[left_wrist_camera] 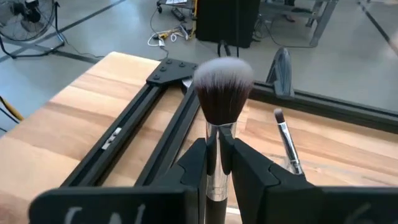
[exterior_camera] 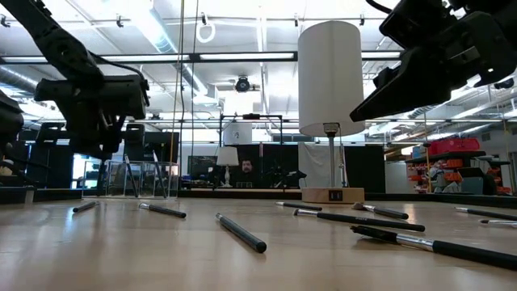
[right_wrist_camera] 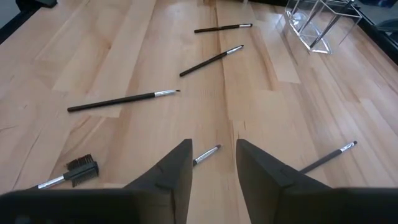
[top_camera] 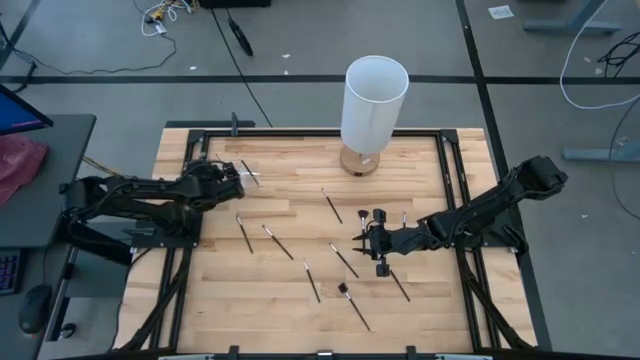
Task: Put items in baskets/containers
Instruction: Put the black powder brush into the transparent organizer
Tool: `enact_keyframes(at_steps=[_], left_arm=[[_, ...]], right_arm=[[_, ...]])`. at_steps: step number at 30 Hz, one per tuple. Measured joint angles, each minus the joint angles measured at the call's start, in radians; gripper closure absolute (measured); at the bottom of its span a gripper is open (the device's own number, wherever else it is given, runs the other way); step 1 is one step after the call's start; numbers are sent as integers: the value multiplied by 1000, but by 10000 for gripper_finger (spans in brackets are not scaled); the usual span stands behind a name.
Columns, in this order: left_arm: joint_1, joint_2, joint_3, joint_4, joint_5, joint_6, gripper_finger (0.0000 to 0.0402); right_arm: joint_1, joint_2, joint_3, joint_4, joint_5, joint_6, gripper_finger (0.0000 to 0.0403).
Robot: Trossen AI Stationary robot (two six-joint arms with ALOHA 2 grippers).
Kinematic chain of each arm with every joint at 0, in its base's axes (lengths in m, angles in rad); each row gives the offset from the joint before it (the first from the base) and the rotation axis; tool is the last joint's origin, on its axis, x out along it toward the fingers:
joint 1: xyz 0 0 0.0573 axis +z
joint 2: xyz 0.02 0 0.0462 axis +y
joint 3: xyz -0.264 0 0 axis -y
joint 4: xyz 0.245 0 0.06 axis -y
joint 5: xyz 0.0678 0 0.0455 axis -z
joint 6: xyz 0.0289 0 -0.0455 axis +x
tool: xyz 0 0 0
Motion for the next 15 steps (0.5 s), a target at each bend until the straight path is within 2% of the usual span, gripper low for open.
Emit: enact_keyframes(at_steps=[15], left_arm=[[32, 0, -18, 52, 47, 25, 318]], right_arm=[[0, 0, 0, 0, 0, 0, 278]])
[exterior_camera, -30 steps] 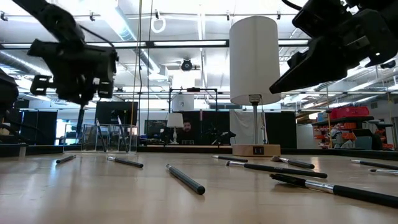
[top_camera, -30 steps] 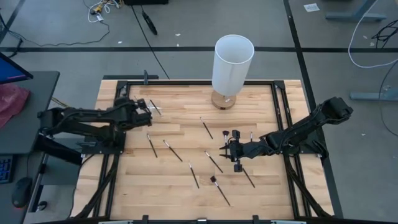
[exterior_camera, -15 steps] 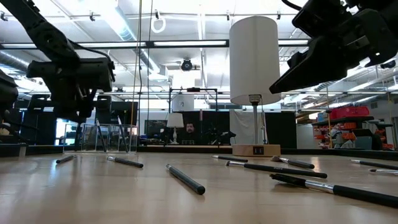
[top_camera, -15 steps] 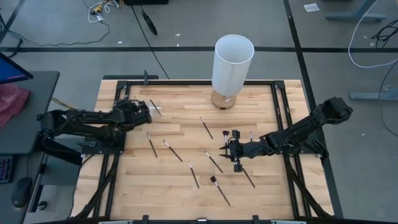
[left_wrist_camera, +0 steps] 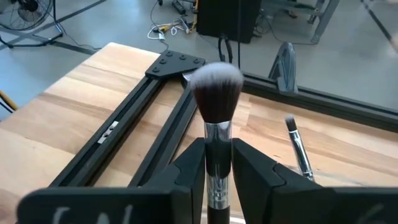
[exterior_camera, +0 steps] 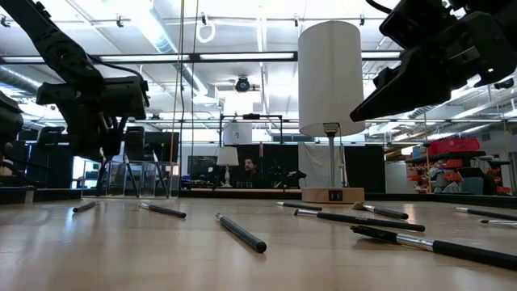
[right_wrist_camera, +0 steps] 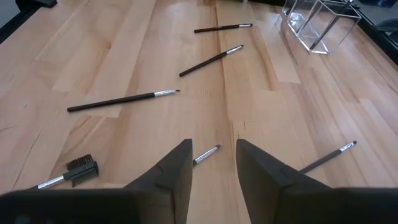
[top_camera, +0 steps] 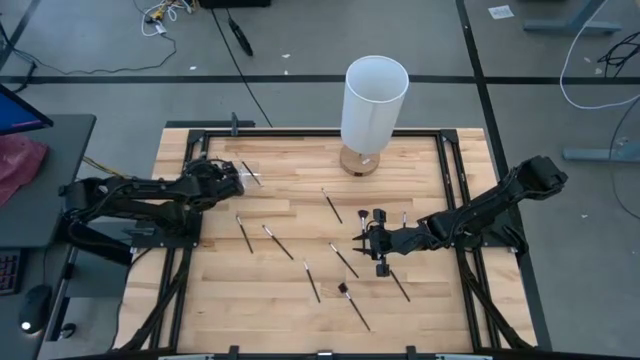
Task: Put items in baskets/containers
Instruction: Put the black powder brush into the transparent organizer, then put the black eyeshadow brush into the transparent organizer
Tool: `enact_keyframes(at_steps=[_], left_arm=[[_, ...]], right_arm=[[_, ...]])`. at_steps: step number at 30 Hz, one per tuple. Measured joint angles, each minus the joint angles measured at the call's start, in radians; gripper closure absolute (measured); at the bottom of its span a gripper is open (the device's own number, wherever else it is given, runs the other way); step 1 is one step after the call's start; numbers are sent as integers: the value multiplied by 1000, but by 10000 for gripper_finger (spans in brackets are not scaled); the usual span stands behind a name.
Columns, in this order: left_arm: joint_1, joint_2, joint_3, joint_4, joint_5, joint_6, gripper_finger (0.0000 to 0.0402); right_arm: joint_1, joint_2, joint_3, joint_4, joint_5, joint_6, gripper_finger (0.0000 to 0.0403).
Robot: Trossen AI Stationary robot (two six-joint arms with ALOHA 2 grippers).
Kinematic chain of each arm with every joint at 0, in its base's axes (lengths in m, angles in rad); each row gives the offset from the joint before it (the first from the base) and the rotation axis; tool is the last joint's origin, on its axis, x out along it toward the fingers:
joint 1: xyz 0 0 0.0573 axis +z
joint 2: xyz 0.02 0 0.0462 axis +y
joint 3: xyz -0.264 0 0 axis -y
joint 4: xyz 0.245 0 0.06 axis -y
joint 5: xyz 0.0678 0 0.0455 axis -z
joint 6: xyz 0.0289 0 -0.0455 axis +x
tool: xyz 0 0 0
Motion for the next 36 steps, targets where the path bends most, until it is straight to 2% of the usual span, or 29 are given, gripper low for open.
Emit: enact_keyframes(at_steps=[7, 10, 20, 26, 31, 36], left_arm=[[0, -12, 4, -7, 10, 87, 317], [0, -29, 35, -57, 45, 138, 317], [0, -56, 281, -405, 61, 238, 316], [-8, -56, 428, -545, 98, 322, 316], [-106, -56, 521, -544, 97, 373, 316], [-312, -56, 523, -407, 30, 373, 317]], right_arm=[[0, 0, 0, 0, 0, 0, 278], [0, 0, 0, 0, 0, 0, 278], [0, 0, 0, 0, 1, 13, 278], [0, 0, 0, -1, 1, 14, 278], [0, 0, 0, -1, 1, 14, 278], [0, 0, 0, -1, 1, 17, 278]])
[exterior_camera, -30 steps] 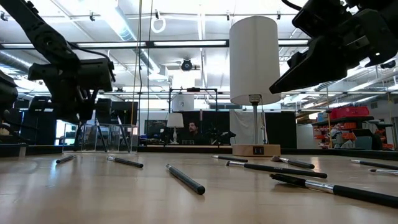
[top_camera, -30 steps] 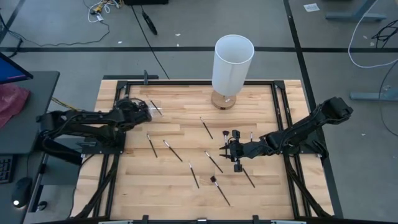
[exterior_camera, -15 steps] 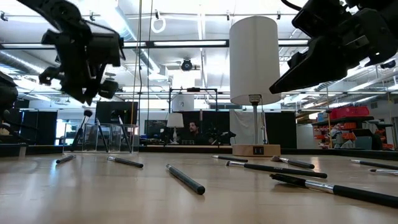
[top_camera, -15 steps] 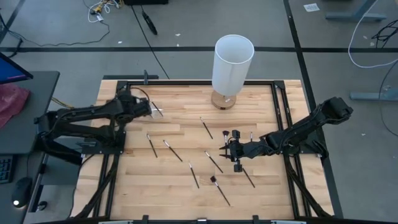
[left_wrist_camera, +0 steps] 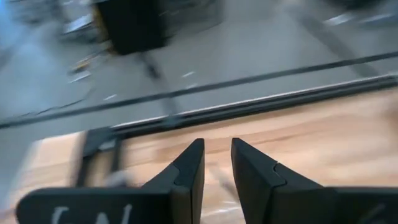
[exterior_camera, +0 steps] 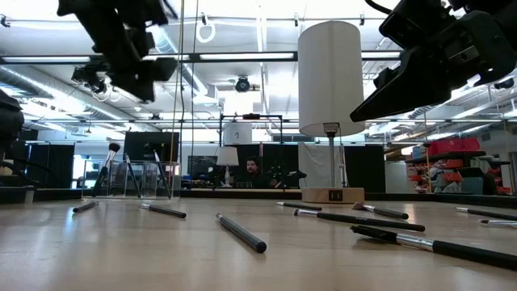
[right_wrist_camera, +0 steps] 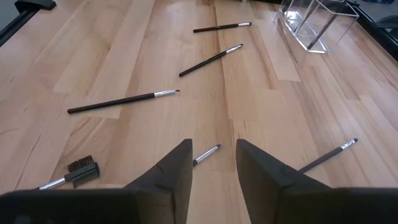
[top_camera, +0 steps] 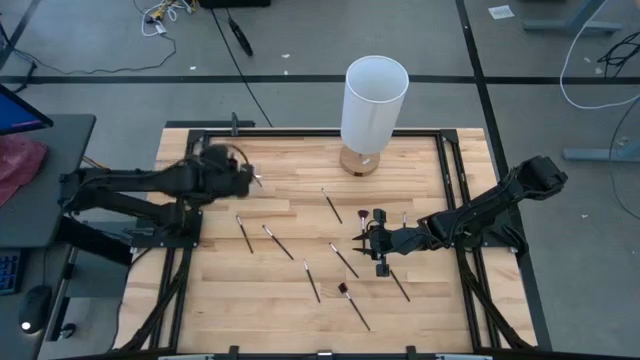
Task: Put items in baskets/containers
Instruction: Put the black eyeshadow brush into the transparent organizer
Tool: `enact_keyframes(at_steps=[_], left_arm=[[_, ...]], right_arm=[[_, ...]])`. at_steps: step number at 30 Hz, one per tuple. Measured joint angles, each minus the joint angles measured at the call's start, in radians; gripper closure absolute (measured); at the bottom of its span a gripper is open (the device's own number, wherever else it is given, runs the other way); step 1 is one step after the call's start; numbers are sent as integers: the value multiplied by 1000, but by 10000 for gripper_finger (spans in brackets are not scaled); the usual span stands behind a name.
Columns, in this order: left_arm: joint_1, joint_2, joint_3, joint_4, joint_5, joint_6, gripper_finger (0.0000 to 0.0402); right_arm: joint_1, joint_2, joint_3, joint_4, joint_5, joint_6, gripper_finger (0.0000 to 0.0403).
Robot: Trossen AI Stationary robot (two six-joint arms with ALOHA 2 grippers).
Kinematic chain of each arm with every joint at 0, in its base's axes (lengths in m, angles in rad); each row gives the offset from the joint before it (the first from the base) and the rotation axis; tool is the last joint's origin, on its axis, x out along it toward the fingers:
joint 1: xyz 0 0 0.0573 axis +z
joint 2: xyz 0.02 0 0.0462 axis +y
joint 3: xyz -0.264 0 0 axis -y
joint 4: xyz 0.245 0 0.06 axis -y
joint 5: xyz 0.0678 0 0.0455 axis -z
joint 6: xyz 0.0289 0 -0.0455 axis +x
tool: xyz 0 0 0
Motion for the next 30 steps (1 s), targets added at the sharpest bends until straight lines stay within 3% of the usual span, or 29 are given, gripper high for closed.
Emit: enact_keyframes(at_steps=[9, 19, 23, 30], left_arm=[[-348, 146, -67, 360, -131, 4, 317], [-454, 491, -74, 726, -153, 3, 317], [-466, 606, -74, 863, -152, 3, 317], [-478, 725, -74, 1033, -142, 3, 317]], right_arm=[[0, 0, 0, 0, 0, 48, 278], [-16, -4, 1, 5, 51, 96, 272], [-18, -32, 1, -131, 145, 194, 252], [-17, -140, 1, -552, 151, 521, 186]])
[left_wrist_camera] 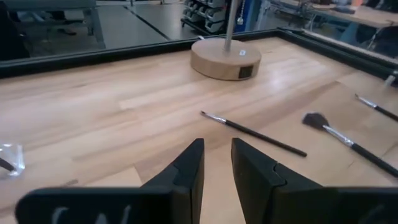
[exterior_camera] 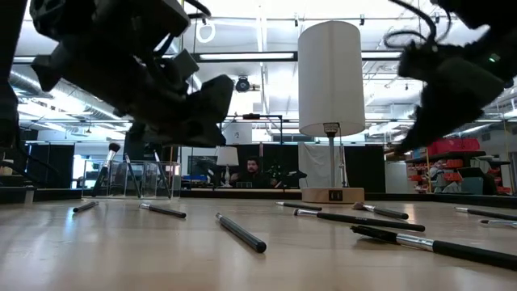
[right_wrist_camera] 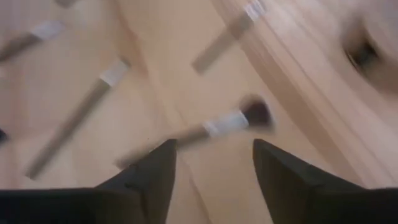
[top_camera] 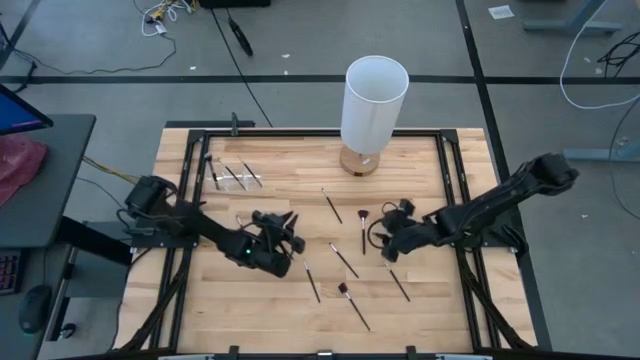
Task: Put items in baskets/containers
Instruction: Put the black eyeshadow brush into the transparent organizer
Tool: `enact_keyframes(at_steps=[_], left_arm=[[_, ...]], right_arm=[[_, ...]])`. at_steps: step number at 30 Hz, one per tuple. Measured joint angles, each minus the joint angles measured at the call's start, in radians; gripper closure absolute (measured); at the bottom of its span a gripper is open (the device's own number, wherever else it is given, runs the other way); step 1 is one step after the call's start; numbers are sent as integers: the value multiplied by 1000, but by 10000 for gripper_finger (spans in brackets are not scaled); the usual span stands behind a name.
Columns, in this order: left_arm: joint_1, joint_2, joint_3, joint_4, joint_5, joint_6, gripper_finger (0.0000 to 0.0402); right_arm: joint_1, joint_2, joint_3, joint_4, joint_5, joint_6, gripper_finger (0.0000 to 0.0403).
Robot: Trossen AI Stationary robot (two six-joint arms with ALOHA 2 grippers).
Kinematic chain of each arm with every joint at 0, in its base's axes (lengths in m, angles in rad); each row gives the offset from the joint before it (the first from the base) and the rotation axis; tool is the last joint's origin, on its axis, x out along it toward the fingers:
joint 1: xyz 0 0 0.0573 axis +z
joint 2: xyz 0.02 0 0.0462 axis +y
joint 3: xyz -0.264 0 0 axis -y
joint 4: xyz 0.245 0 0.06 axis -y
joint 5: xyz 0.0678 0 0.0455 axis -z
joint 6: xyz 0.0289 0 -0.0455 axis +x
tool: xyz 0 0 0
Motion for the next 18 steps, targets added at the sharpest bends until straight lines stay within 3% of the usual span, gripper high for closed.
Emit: enact_keyframes(at_steps=[4, 9, 13, 18], left_arm=[[-1, 17, 1, 29, 6, -2, 317], [-4, 18, 0, 30, 5, -1, 317], [-6, 18, 0, 30, 5, -1, 317], [-13, 18, 0, 31, -1, -1, 317]], right_arm=[[5, -24, 0, -232, 1, 204, 157], [56, -19, 0, -419, 42, 438, 154], [116, -17, -25, -447, 98, 585, 163], [170, -16, -148, -322, 115, 743, 173]])
